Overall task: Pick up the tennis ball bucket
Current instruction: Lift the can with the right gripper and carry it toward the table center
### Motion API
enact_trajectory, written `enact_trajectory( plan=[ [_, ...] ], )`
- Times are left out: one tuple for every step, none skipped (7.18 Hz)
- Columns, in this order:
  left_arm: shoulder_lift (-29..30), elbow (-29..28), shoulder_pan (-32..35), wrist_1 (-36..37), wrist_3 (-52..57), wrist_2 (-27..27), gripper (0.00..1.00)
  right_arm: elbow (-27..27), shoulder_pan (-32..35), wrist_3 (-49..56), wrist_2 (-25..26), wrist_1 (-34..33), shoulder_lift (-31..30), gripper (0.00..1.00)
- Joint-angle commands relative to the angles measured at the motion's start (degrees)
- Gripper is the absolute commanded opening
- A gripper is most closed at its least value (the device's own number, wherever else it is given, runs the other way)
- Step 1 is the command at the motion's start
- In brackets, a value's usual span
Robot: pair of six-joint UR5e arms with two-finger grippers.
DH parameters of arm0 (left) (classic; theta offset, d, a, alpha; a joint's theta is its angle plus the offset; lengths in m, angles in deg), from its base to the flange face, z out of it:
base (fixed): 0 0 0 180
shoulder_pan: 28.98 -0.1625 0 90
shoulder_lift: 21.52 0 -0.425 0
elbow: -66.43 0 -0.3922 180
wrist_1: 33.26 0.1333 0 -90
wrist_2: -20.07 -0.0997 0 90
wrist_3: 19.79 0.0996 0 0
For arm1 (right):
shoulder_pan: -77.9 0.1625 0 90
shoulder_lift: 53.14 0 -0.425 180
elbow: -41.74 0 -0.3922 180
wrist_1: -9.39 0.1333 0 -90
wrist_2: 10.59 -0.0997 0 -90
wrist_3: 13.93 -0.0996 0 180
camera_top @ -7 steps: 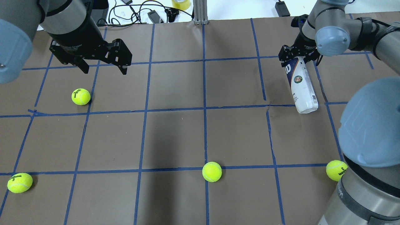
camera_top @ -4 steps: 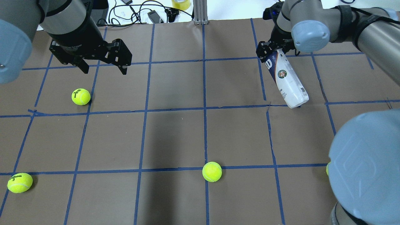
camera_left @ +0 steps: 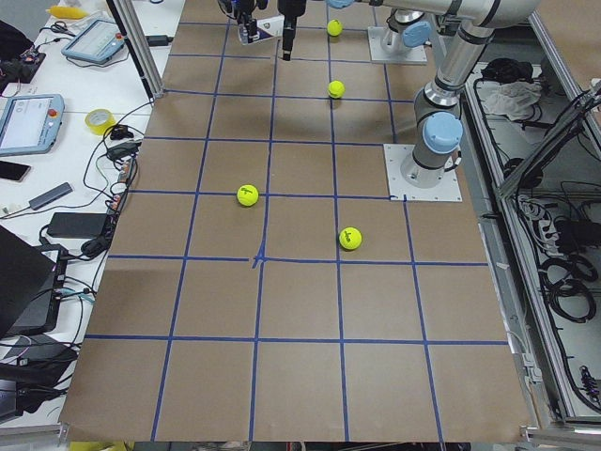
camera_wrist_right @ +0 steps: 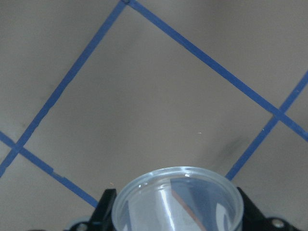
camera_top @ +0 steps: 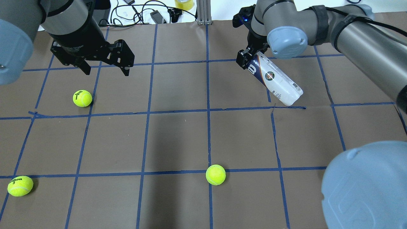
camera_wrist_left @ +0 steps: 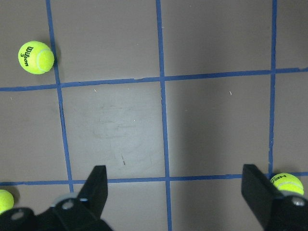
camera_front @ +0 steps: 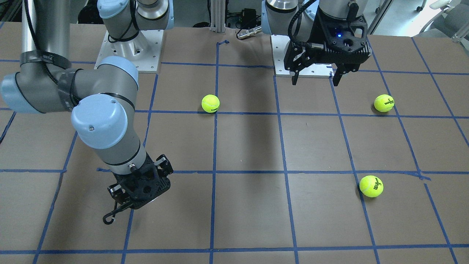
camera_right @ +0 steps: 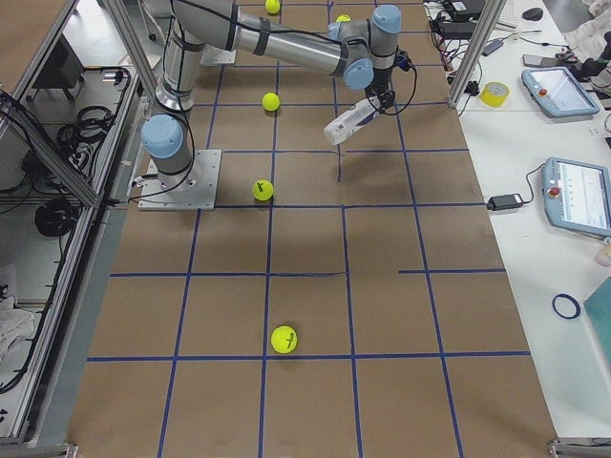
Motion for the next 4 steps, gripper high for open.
enact_trajectory(
  plan=[
    [0.0, 0.0, 0.0, 0.0, -0.1, 0.0, 1.00, -0.7, 3.1, 11.5, -0.1, -0.3, 0.5, 0.00],
    [0.0, 0.0, 0.0, 0.0, 0.0, 0.0, 1.00, -3.0, 5.0, 11.6, 0.1, -0.6, 0.3, 0.00],
    [0.0, 0.0, 0.0, 0.0, 0.0, 0.1, 1.00, -3.8, 8.5, 11.4, 1.8, -3.2, 0.5, 0.00],
    [-0.1, 0.0, -0.1, 0.0, 0.0, 0.0, 1.00, -4.1, 11.4, 12.9, 4.2, -5.6, 2.1, 0.00]
  ],
)
